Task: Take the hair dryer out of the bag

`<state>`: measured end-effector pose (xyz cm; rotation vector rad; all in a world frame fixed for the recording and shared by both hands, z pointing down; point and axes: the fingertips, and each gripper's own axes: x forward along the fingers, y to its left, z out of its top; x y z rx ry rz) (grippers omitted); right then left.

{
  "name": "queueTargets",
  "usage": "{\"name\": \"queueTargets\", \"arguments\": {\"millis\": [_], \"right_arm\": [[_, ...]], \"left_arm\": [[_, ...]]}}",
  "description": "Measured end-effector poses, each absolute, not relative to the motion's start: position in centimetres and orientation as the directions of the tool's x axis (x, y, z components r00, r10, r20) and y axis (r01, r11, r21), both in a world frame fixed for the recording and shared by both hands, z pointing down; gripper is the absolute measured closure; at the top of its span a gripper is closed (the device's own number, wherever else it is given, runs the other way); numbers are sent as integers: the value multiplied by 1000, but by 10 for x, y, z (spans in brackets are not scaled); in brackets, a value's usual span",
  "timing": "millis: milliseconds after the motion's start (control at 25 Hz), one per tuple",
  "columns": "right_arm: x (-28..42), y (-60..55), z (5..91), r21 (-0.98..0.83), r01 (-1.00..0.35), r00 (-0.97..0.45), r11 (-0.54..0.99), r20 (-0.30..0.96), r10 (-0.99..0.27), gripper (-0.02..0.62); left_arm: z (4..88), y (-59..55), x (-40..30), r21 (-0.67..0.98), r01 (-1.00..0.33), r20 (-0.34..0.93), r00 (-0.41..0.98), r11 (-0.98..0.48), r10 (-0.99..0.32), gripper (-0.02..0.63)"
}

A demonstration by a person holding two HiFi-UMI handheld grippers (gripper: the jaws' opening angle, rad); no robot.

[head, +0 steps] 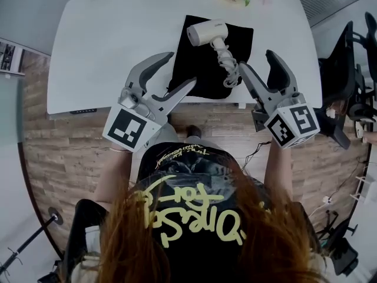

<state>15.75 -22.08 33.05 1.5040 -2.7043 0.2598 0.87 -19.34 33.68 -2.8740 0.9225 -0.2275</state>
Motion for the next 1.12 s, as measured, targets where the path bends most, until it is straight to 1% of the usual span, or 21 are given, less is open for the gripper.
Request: {"name": "queueTargets", "arguments": {"millis": [200,440,640,960,1040,1120], "right_arm": [[163,-208,307,-113,-853,-518,510,57,-853,265],[158,-197,289,-26,-859,-512,511,27,-859,266],[162,-191,277,-53,-857,-513,512,-9,-858,267],[164,-177,256,-27,-846,-531,533,-57,-845,267],[164,-175,253,-32,-837,-543,546,-67,-837,267],[166,-174,251,-42,-834,-546,550,-78,-834,268]], "left_arm": [[316,-193,4,-165,-594,79,788,-787,-611,341],[305,-189,-3,-185,-617,72,768,-765,-636,342],[294,-189,-12,-173,-649,45,746,-741,-664,344],[271,-182,-11,-194,-658,-5,742,-728,-670,346],[268,-181,-9,-200,-661,-8,739,-723,-674,353],[267,-181,-8,-205,-661,-6,738,-722,-675,376]]}}
